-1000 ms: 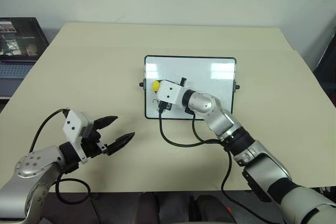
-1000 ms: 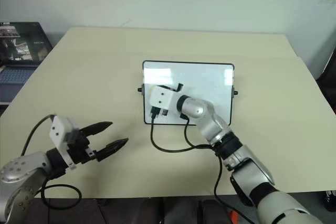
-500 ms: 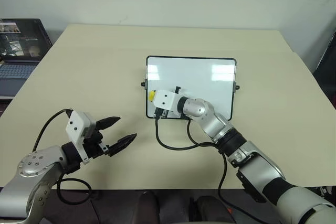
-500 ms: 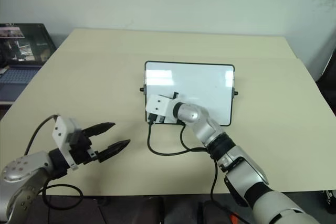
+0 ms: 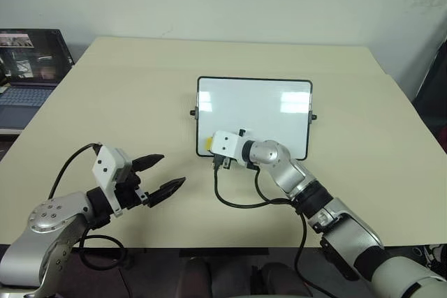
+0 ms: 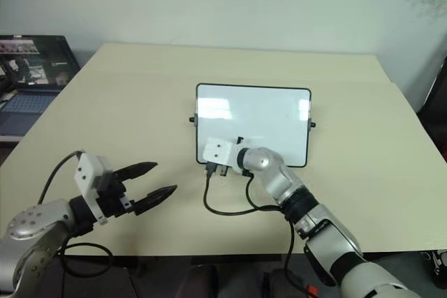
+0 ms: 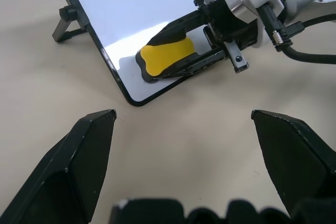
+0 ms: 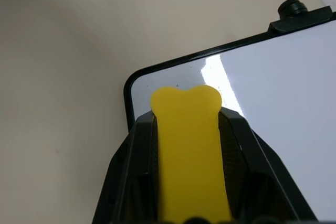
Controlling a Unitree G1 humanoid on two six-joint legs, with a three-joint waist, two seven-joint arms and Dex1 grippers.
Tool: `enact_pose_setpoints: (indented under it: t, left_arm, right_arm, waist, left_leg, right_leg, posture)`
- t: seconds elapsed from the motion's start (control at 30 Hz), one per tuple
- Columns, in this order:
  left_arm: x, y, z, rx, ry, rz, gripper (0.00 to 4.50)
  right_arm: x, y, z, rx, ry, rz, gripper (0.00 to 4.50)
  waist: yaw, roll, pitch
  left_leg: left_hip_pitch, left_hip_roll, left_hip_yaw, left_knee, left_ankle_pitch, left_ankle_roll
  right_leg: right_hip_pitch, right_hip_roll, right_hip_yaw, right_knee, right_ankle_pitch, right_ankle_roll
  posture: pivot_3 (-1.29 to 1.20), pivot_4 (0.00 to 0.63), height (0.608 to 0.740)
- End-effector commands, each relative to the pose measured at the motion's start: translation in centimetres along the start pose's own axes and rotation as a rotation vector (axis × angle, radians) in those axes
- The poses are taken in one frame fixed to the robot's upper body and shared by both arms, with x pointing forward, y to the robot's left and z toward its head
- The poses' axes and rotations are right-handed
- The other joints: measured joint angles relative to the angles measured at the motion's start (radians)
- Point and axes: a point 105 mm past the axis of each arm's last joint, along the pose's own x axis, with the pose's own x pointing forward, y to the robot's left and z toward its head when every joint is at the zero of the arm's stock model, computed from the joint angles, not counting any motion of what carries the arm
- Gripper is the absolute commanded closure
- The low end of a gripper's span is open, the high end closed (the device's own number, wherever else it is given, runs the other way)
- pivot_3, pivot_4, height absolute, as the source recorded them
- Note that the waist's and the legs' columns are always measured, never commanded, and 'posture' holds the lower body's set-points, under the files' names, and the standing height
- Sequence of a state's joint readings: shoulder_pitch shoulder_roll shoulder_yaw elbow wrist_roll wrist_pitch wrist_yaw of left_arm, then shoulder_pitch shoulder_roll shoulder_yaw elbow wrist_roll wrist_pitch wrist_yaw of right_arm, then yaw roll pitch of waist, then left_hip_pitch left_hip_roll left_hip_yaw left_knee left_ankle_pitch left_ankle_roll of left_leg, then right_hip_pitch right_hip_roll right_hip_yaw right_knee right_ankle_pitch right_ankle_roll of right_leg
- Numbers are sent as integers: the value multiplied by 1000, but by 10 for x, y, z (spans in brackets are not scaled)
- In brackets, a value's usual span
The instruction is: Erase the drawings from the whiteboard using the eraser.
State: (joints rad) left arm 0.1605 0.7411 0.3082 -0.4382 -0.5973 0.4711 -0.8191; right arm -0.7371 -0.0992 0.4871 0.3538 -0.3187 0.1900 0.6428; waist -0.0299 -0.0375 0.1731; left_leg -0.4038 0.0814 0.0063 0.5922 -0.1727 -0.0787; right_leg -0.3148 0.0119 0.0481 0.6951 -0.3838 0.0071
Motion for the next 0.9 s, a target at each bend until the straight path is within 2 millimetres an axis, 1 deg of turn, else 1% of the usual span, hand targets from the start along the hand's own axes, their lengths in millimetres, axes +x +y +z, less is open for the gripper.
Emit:
enact_pose_setpoints:
  t: [0.03, 0.07, 0.1, 0.17, 0.2, 0.27, 0.33, 0.43, 0.5, 0.6, 0.73, 0.77, 0.9]
  left_arm:
    - [2, -2, 8, 36, -29, -13, 0]
    - [2, -2, 8, 36, -28, -13, 0]
    - [3, -2, 7, 36, -28, -13, 0]
    - [3, -2, 7, 35, -28, -14, 0]
    - [3, -2, 7, 35, -29, -15, 0]
    - [5, -2, 7, 36, -30, -20, 0]
    - [6, -2, 8, 37, -31, -24, 0]
    - [7, -2, 9, 39, -33, -27, 0]
    - [7, -2, 9, 40, -33, -27, 0]
    - [6, -2, 9, 39, -34, -25, 0]
    - [8, -4, 9, 35, -38, -28, 0]
    - [8, -4, 9, 34, -40, -28, 0]
    - [9, -4, 10, 35, -44, -29, 0]
  right_arm:
    - [-20, -25, 48, 49, -147, -51, 3308]
    - [-25, -34, 59, 58, -179, -78, 3308]
    - [-29, -42, 66, 55, -197, -111, 3308]
    - [-32, -57, 69, 39, -203, -177, 3308]
    - [-31, -61, 68, 33, -201, -199, 3308]
    - [-24, -70, 54, 9, -158, -257, 3308]
    - [-15, -70, 37, -17, -111, -276, 3308]
    - [-7, -66, 23, -14, -85, -270, 3309]
    - [-3, -55, 10, -20, -55, -238, 3309]
    - [-1, -32, -12, -18, -5, -160, 3318]
    - [-2, -6, -37, -33, 53, -89, 3318]
    - [-2, -2, -41, -42, 63, -74, 3318]
    - [-1, 5, -43, -63, 81, -38, 3318]
  waist:
    - [-1, -2, -1]
    - [-1, -1, 0]
    - [-1, 0, 0]
    - [-2, 0, 0]
    - [-3, -1, 0]
    - [-3, -1, 0]
    - [-3, -1, 0]
    - [-6, -1, 0]
    - [-9, -1, 0]
    - [-11, -1, 0]
    - [-13, -1, -1]
    - [-13, -1, -1]
    - [-13, -1, 0]
  left_leg:
    - [-4, 0, 0, 0, 0, 0]
    - [-10, 0, 0, 0, 0, 0]
    - [-16, 0, 0, 0, 0, -1]
    - [-25, -1, 0, 0, 0, -1]
    - [-28, -1, 0, 0, 0, -2]
    - [-28, -1, 1, 0, -1, -3]
    - [-28, -1, 1, -1, -1, -4]
    - [-28, -2, 3, -1, -1, -4]
    - [-27, -2, 3, 0, -1, -4]
    - [-24, -1, 3, 0, -1, -4]
    - [-13, -1, 3, 0, -1, -4]
    - [-11, -1, 3, 0, -1, -3]
    - [-9, -1, 2, 0, 0, -1]
  right_leg:
    - [-3, 0, 0, 1, 1, -1]
    - [-4, 0, -1, 2, 1, -1]
    - [-10, 1, -1, 3, 1, -1]
    - [-19, 3, -1, 3, 1, -1]
    - [-22, 4, -2, 3, 1, -2]
    - [-22, 5, -2, 1, 1, -2]
    - [-22, 4, -2, -1, 1, -2]
    - [-22, 4, 0, -2, 1, -2]
    - [-22, 4, 0, 0, 1, -2]
    - [-20, 4, -1, 3, 1, -2]
    - [-14, 3, 0, 2, 1, -1]
    - [-13, 3, 0, 2, 1, -1]
    - [-11, 3, 0, 2, 0, 0]
  posture:
    - [0, 150, 740]
    - [0, 150, 740]
    - [0, 150, 740]
    - [0, 150, 740]
    - [0, 150, 740]
    - [0, 150, 740]
    - [0, 150, 740]
    - [0, 150, 740]
    - [0, 150, 740]
    - [0, 150, 740]
    - [0, 150, 740]
    - [0, 150, 740]
    - [0, 150, 740]
